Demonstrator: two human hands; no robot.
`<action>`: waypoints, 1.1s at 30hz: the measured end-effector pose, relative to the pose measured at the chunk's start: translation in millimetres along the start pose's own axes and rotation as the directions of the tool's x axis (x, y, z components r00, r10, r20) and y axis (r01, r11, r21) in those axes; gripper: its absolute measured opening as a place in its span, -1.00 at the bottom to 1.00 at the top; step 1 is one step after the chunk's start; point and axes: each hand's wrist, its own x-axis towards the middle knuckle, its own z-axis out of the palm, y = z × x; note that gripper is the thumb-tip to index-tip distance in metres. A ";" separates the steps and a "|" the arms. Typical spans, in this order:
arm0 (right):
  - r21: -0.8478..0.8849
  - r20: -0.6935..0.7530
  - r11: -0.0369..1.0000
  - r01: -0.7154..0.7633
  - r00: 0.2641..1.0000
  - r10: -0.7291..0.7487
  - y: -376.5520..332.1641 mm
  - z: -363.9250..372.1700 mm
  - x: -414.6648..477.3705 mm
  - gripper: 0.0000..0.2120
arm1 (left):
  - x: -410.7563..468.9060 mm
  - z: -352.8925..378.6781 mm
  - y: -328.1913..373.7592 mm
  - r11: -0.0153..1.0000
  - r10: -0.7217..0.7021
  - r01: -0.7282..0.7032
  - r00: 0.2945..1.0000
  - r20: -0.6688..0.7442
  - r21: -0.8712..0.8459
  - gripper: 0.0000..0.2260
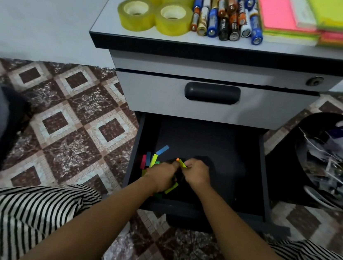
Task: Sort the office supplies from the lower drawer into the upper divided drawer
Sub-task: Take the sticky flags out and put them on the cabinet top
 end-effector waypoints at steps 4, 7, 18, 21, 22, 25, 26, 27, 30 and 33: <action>0.058 -0.006 0.998 -0.014 1.000 0.014 1.8 -1.2 -0.7 -0.87 | -0.3 -2.4 6.8 0.996 -0.022 0.021 1.000 0.010 0.083 -0.59; 0.052 -0.002 0.998 -0.019 1.000 0.019 3.8 -1.1 -0.3 -0.81 | 0.3 -1.9 14.3 0.986 -0.036 0.037 0.999 -0.013 0.161 -0.66; 0.113 -0.001 0.993 -0.033 0.999 0.033 4.1 -0.2 2.6 -0.89 | -2.1 -2.1 11.9 0.996 -0.014 0.012 1.000 0.021 0.091 -0.69; 0.142 -0.004 0.989 -0.034 0.999 0.035 5.8 -0.6 1.9 -0.91 | -6.8 -6.1 14.6 0.997 -0.005 0.002 0.999 0.036 0.075 -0.71; 0.151 -0.011 0.988 -0.027 1.000 0.029 7.3 -0.8 1.3 -0.91 | -7.2 -6.4 14.5 0.999 -0.001 0.000 0.999 0.041 0.032 -0.72; 0.187 -0.035 0.982 0.002 0.999 0.005 5.6 -8.0 -2.9 -0.93 | -10.8 -20.5 14.2 0.985 0.007 -0.003 1.000 0.026 -0.175 -0.79; 0.186 -0.036 0.982 0.016 0.999 -0.010 5.1 -11.7 -5.0 -0.95 | -12.8 -26.6 15.0 0.967 0.010 -0.008 1.000 0.010 -0.254 -0.81; 0.187 -0.034 0.982 0.035 0.999 -0.029 4.0 -16.4 -8.0 -0.96 | -14.3 -34.0 16.1 0.942 0.015 -0.016 1.000 -0.006 -0.334 -0.83; 0.263 -0.045 0.963 0.066 0.997 -0.056 -0.4 -40.0 -26.2 -0.86 | -26.4 -65.0 28.6 0.790 0.002 -0.035 0.999 -0.054 -0.613 -0.89; 0.388 -0.047 0.920 0.052 0.998 -0.037 -4.1 -70.2 -47.8 -0.81 | -37.0 -95.2 40.6 0.645 -0.038 -0.035 0.996 -0.078 -0.763 -0.93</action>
